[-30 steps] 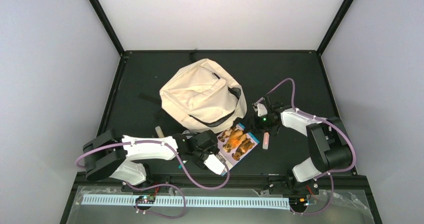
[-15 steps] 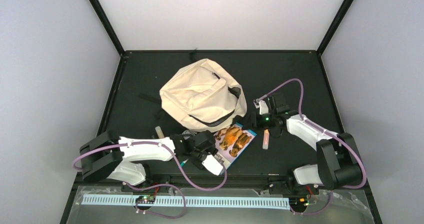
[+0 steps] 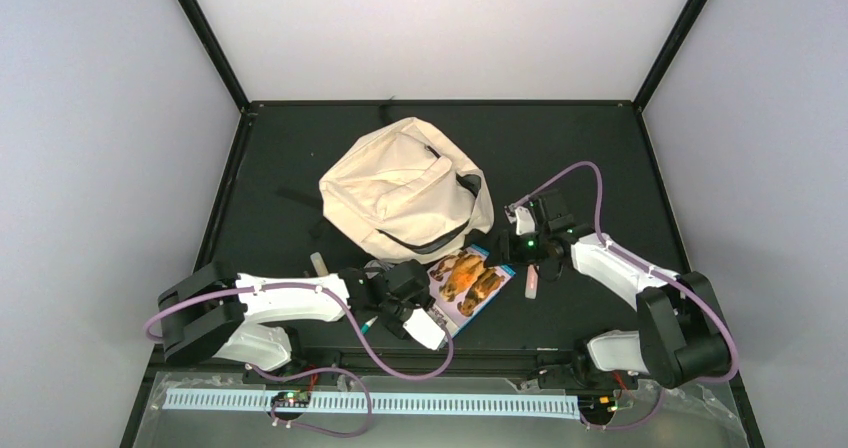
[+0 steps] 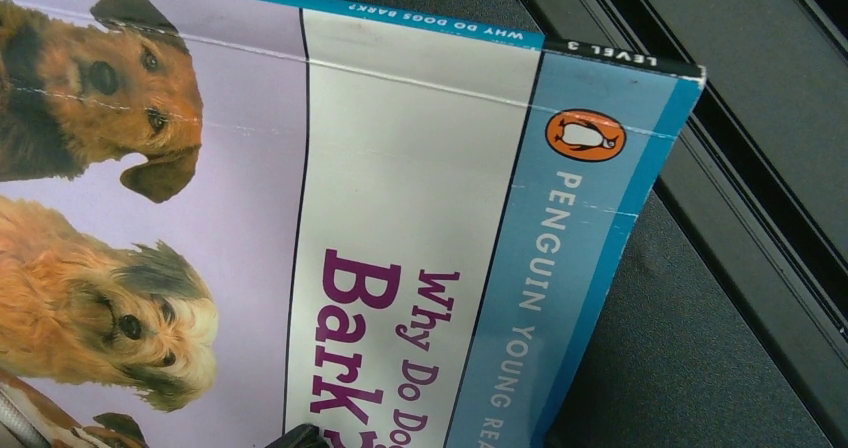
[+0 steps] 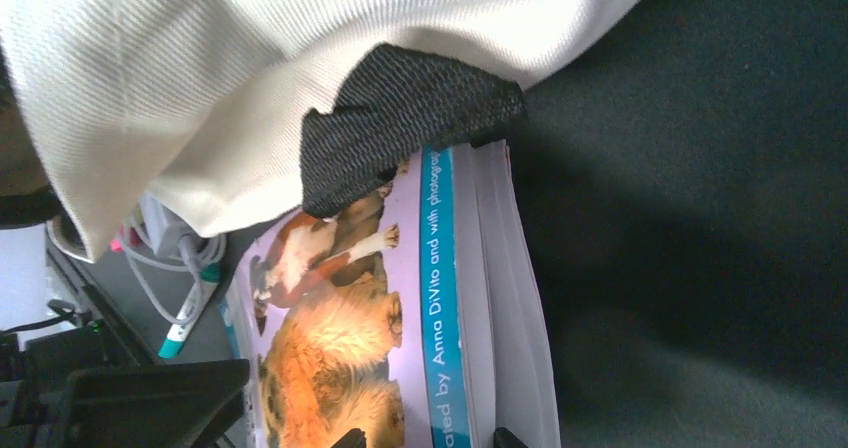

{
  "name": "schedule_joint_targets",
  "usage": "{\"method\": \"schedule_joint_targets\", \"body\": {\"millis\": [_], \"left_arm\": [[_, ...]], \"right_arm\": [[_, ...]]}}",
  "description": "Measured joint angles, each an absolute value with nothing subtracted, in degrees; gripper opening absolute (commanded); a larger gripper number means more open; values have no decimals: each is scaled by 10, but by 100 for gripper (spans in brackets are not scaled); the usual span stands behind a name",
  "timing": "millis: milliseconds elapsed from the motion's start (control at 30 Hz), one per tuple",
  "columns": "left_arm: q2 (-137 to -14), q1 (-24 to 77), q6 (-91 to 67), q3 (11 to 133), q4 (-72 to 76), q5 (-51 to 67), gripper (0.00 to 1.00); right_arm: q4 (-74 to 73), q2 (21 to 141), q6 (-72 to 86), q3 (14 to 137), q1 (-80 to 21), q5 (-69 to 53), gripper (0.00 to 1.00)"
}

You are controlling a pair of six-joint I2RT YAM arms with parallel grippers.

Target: Pack the student bag

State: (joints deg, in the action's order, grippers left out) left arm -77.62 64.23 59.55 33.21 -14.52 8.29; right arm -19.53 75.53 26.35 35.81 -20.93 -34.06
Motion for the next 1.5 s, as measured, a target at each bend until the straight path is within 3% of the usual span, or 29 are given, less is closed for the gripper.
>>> {"method": "schedule_joint_targets", "body": {"millis": [267, 467, 900, 1133, 1333, 1500], "left_arm": [[-776, 641, 594, 332, -148, 84, 57], [-776, 638, 592, 332, -152, 87, 58], [-776, 617, 562, 360, -210, 99, 73], [-774, 484, 505, 503, -343, 269, 85], [-785, 414, 441, 578, -340, 397, 91], [-863, 371, 389, 633, -339, 494, 91]], "right_arm": [[-192, 756, 282, 359, -224, -323, 22], [-194, 750, 287, 365, -224, -332, 1], [-348, 720, 248, 427, -255, -364, 1], [-432, 666, 202, 473, -260, -366, 1], [-471, 650, 178, 487, -271, -387, 1], [-487, 630, 164, 505, -279, -395, 1]]}}
